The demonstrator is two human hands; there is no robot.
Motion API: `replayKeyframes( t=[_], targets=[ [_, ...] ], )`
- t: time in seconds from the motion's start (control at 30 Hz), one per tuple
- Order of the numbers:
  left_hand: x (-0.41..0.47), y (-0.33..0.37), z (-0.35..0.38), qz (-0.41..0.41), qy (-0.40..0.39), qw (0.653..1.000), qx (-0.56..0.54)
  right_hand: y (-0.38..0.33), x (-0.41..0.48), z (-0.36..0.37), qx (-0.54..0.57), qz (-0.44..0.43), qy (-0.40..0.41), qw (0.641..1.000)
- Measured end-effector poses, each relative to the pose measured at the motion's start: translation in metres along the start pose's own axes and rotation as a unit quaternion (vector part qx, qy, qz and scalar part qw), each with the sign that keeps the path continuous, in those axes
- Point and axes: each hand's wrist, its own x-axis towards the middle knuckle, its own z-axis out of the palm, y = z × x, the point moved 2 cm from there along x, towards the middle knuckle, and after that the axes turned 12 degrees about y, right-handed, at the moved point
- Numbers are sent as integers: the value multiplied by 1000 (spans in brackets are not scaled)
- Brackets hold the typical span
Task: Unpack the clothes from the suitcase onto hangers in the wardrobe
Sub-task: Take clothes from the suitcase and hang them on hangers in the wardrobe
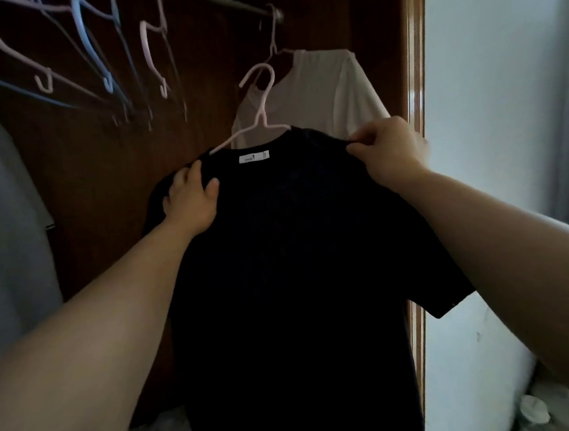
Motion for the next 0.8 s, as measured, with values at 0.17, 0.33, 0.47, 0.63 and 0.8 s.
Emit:
replayKeyframes(
  t=[0.17,0.33,0.47,0.63,0.8],
  targets=[
    [11,32,36,21,-62,994,-91,-35,55,1,-22,3,44,999],
    [35,62,63,43,-77,986,-143,-69,107,11,-56,-6,82,995],
    [54,78,80,61,-85,981,-162,-88,137,22,-74,-16,93,993],
    [71,85,103,85,-73,978,-177,-111,167,44,-88,-39,102,990],
    [79,83,115,81,-91,975,-184,-125,180,64,-99,-56,91,989]
  ],
)
